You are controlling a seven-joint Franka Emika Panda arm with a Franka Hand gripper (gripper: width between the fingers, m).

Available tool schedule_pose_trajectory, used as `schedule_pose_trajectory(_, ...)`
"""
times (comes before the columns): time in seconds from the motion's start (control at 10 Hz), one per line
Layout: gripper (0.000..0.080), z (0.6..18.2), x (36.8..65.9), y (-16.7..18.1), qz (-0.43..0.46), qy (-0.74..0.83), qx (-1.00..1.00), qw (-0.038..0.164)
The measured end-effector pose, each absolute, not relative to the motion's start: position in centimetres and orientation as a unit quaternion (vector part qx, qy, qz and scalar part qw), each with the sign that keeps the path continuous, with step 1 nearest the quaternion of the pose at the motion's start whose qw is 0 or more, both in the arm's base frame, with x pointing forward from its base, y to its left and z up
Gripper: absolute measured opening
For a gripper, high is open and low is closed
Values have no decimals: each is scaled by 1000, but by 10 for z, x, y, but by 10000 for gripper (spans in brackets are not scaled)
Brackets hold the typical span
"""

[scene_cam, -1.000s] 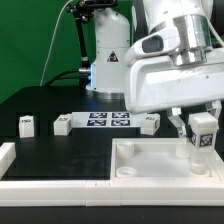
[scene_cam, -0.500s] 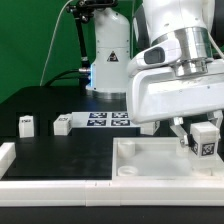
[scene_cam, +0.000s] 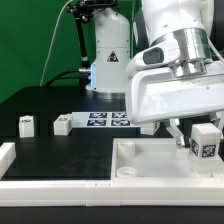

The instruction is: Assemble one leg

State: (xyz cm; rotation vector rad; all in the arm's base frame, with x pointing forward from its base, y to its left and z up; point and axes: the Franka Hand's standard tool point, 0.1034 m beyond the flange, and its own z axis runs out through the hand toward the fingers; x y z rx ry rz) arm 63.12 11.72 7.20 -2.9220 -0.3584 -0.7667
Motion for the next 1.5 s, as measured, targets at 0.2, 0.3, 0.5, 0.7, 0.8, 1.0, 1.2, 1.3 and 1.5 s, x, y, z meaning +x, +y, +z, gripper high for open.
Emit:
schedule_pose_trajectory(0.2, 627, 72, 631, 117, -252, -118, -959, 50)
schedule_pose_trajectory(0.3, 627, 72, 631, 117, -252, -118, -959, 50)
schedule_pose_trajectory(0.5, 647, 72, 631, 117, -252, -118, -959, 50)
schedule_pose_trajectory(0.7, 649, 81, 631, 125, -248, -117, -960, 54)
schedule_pose_trajectory(0.8, 649, 90, 633, 128, -247, -121, -960, 54)
schedule_pose_trajectory(1.0, 649, 94, 634, 125, -242, -121, -961, 53)
schedule_pose_trajectory(1.2, 649, 92, 632, 127, -226, -124, -965, 56)
schedule_pose_trajectory(1.3, 649, 88, 627, 130, -191, -126, -972, 60)
schedule_pose_trajectory(1.5, 649, 90, 623, 134, -99, -127, -985, 69)
